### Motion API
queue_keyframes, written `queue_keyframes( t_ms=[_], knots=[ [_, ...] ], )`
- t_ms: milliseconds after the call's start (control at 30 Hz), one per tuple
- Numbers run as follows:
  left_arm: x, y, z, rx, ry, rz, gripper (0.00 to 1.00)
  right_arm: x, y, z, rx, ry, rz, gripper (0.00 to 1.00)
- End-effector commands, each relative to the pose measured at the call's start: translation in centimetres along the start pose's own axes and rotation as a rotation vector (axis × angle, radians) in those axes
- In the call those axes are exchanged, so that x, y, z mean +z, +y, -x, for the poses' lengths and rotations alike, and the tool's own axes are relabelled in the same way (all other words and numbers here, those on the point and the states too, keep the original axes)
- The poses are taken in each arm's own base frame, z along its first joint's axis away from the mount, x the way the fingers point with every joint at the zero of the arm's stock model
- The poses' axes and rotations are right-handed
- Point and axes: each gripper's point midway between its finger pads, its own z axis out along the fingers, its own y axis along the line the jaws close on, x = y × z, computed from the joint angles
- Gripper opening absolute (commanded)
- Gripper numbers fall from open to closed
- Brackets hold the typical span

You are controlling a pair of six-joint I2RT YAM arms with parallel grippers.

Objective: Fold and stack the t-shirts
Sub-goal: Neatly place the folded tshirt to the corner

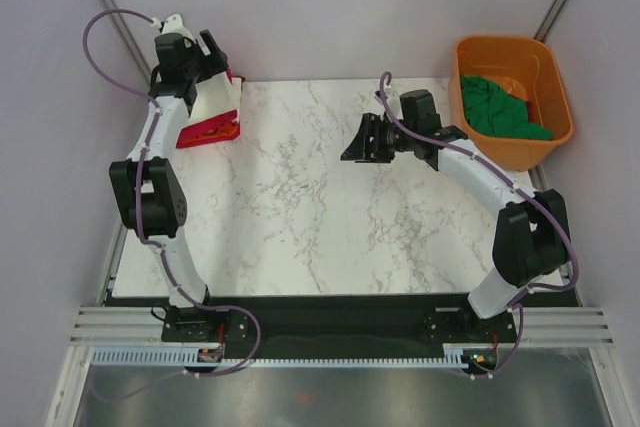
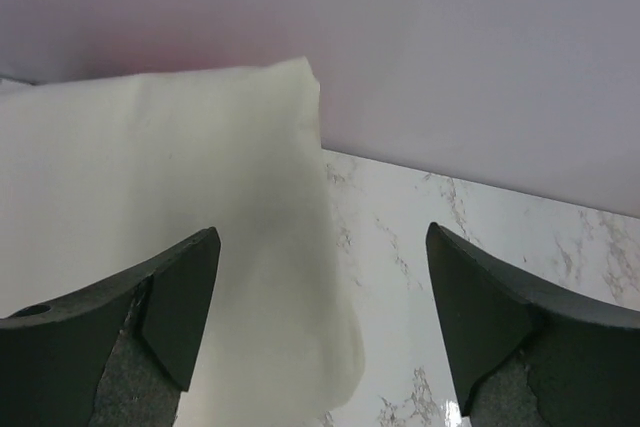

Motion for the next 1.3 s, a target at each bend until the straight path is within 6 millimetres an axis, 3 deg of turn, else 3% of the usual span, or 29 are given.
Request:
queue_keyframes(
  t_ms=[0,100,267,467,533,567,667,700,800,867,1000,1033,1100,1133,1233,1267],
  knots=[
    [1.8,0.7,3.5,0.102,-0.111,0.048,0.91,-0.4,1.3,0.2,-0.034,-0.014,0.034,0.63],
    [2.9,1.1,3.1,0.110,-0.099,0.053,0.89,-0.1,1.0,0.1,-0.031,-0.008,0.033,0.63],
    [5.0,3.9,-0.8,0.084,-0.038,0.141,0.85,0.2,0.8,0.2,-0.029,-0.004,0.030,0.63],
    [7.9,4.9,-4.5,0.068,0.025,0.126,0.85,0.7,0.3,0.2,-0.019,0.004,0.023,0.63],
    [8.6,4.7,-4.0,0.068,0.011,0.114,0.93,0.9,0.2,0.2,-0.016,0.009,0.021,0.63],
    [9.2,5.0,-4.9,0.068,0.025,0.120,1.00,1.0,0.2,0.2,-0.017,0.009,0.021,0.63],
    [10.1,5.4,-4.6,0.066,0.015,0.131,1.00,1.0,0.2,0.4,-0.017,0.006,0.020,0.63],
    [10.8,6.0,-6.3,0.059,0.058,0.137,1.00,1.1,0.1,0.3,-0.015,0.009,0.018,0.63],
    [10.8,5.7,-5.6,0.041,0.058,0.122,1.00,1.3,0.0,0.4,-0.012,0.010,0.016,0.63],
    [10.3,5.4,-4.9,0.034,0.047,0.120,1.00,1.4,0.0,0.5,-0.010,0.012,0.019,0.63],
    [8.2,3.1,0.1,0.040,-0.032,0.067,1.00,1.6,0.1,0.5,-0.009,0.014,0.021,0.63],
    [6.9,2.0,2.9,0.045,-0.085,0.051,1.00,1.6,0.1,0.6,-0.011,0.012,0.023,0.63],
    [5.1,0.8,6.1,0.050,-0.145,0.036,1.00,1.6,0.2,0.6,-0.010,0.014,0.025,0.63],
    [3.2,-0.2,9.2,0.053,-0.204,0.023,1.00,1.7,0.3,0.7,-0.014,0.013,0.027,0.63],
    [0.1,-1.8,13.0,0.061,-0.280,0.002,1.00,1.6,0.5,0.9,-0.020,0.007,0.030,0.63],
    [-1.8,-2.6,15.1,0.068,-0.323,-0.012,1.00,1.5,0.5,1.0,-0.023,0.005,0.029,0.63]
  ],
)
